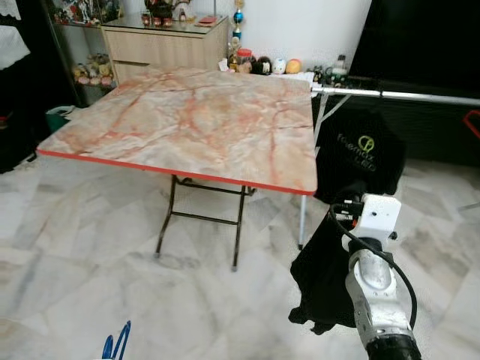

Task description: Hang hanger

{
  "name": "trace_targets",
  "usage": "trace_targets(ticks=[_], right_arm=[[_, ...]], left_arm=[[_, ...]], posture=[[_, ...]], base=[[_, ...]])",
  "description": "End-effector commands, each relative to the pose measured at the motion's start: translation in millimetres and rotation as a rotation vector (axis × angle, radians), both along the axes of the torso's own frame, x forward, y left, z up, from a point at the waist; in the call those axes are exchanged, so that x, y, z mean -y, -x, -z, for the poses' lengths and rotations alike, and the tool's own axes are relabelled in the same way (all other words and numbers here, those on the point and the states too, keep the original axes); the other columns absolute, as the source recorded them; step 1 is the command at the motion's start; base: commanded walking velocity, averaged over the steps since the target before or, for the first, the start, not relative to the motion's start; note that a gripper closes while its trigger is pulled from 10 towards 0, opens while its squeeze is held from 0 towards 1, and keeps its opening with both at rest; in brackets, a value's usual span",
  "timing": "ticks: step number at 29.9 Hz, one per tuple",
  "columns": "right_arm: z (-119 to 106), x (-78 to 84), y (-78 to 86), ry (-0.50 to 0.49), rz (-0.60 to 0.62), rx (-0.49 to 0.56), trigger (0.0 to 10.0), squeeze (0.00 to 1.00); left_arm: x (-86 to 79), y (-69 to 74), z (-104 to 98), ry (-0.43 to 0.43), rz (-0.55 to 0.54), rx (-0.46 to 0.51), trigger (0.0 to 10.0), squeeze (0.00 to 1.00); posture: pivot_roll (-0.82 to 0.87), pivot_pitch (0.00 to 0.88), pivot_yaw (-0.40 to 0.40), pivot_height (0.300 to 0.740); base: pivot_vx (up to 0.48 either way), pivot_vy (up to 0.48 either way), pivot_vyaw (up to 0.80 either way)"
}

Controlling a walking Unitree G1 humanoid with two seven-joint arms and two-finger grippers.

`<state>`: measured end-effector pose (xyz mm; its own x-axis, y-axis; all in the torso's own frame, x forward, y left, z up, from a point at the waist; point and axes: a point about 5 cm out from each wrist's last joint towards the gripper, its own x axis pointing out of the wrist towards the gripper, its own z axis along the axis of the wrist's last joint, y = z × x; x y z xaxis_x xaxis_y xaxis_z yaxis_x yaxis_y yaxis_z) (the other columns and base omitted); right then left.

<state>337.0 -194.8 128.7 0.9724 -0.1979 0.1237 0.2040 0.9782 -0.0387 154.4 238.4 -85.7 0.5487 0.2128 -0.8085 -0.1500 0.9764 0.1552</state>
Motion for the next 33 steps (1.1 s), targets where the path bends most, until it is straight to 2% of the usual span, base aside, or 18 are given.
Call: trace_targets(ticks=[1, 7, 15, 24, 33], right_arm=[[-10.4, -2.6, -3.8, 0.0, -0.008, 0.04, 10.0, 0.0], [-11.7, -2.5, -5.6, 0.002, -0.004, 0.043, 10.0, 0.0], [-12.4, -5.2, -6.9, 0.004, -0.018, 0.047, 10.0, 0.0], [-15.7, -4.2, -9.5, 0.018, -0.028, 0.055, 10.0, 0.0], [-19.5, -10.2, -13.9, 0.043, -0.06, 0.057, 10.0, 0.0]], left_arm=[[-3.8, 2.5, -0.1, -0.008, -0.011, -0.002, 10.0, 0.0], [-5.2, 2.4, -0.5, -0.032, 0.009, -0.011, 10.0, 0.0], [-1.7, 1.3, -0.5, 0.013, -0.024, 0.022, 10.0, 0.0], [3.7, 0.1, 0.5, 0.014, -0.016, 0.021, 10.0, 0.0], [2.6, -1.1, -0.3, 0.016, -0.011, 0.023, 10.0, 0.0]], posture=[[0.11, 0.016, -0.013, 0.74], [0.11, 0.015, -0.012, 0.74], [0.12, 0.013, -0.013, 0.74], [0.14, 0.006, -0.019, 0.74], [0.14, 0.0, -0.006, 0.74]], base=[[0.0, 0.0, 0.0], [0.0, 0.0, 0.0], [0.0, 0.0, 0.0], [0.349, 0.0, 0.0], [0.376, 0.0, 0.0]])
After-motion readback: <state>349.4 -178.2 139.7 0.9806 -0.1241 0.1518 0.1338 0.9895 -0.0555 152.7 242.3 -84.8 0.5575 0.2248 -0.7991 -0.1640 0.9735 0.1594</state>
